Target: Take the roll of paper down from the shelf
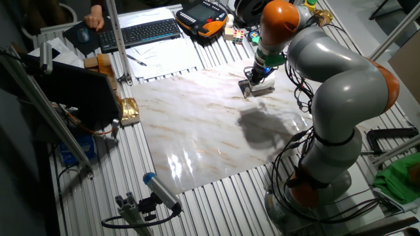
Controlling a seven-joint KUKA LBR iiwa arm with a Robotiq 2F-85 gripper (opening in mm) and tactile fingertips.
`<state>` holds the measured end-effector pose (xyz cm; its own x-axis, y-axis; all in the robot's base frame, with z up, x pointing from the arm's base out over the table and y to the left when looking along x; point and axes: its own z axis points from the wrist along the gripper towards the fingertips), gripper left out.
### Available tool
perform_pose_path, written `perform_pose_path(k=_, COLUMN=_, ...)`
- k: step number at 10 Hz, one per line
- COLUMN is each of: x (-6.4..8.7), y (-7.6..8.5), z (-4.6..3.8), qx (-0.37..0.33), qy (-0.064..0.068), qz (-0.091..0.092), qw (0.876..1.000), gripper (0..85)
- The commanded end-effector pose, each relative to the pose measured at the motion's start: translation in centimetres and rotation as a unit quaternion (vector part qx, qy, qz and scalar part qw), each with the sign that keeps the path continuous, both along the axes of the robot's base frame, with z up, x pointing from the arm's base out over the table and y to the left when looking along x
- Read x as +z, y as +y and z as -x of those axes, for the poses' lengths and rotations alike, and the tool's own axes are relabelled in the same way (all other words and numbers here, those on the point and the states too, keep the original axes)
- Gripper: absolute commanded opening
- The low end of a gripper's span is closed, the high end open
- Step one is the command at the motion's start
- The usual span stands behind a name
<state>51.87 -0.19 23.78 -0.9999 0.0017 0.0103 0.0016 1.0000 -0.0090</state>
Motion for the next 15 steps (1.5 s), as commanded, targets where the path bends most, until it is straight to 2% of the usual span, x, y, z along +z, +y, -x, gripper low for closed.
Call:
perform_pose_path(k=1, x=-0.3, y=-0.2, z=-0.12, qx=-0.003, qy=0.000, qz=0.000, qw=1.000, gripper=0.7)
perform_pose_path(k=4, x=-1.8, y=-1.3, z=-0.70, qx=-0.080, qy=-0.001, qz=-0.018, qw=0.997, gripper=0.7)
perform_pose_path(k=5, x=-2.5, y=-1.8, z=-0.96, qx=-0.122, qy=0.000, qz=-0.021, qw=0.992, gripper=0.7)
perform_pose_path(k=7, x=-3.5, y=-2.6, z=-1.16, qx=-0.205, qy=-0.010, qz=-0.021, qw=0.979, gripper=0.7)
perform_pose_path(k=8, x=-3.8, y=-2.8, z=-1.21, qx=-0.260, qy=-0.015, qz=-0.022, qw=0.965, gripper=0.7)
perform_pose_path(k=10, x=-4.3, y=-3.0, z=-1.43, qx=-0.338, qy=-0.025, qz=-0.001, qw=0.941, gripper=0.7)
perform_pose_path(k=12, x=-4.5, y=-3.0, z=-1.59, qx=-0.395, qy=-0.030, qz=-0.002, qw=0.918, gripper=0.7)
perform_pose_path(k=13, x=-4.6, y=-3.0, z=-1.67, qx=-0.430, qy=-0.032, qz=0.000, qw=0.902, gripper=0.7)
perform_pose_path(k=15, x=-4.8, y=-2.9, z=-1.91, qx=-0.505, qy=-0.027, qz=-0.008, qw=0.863, gripper=0.7)
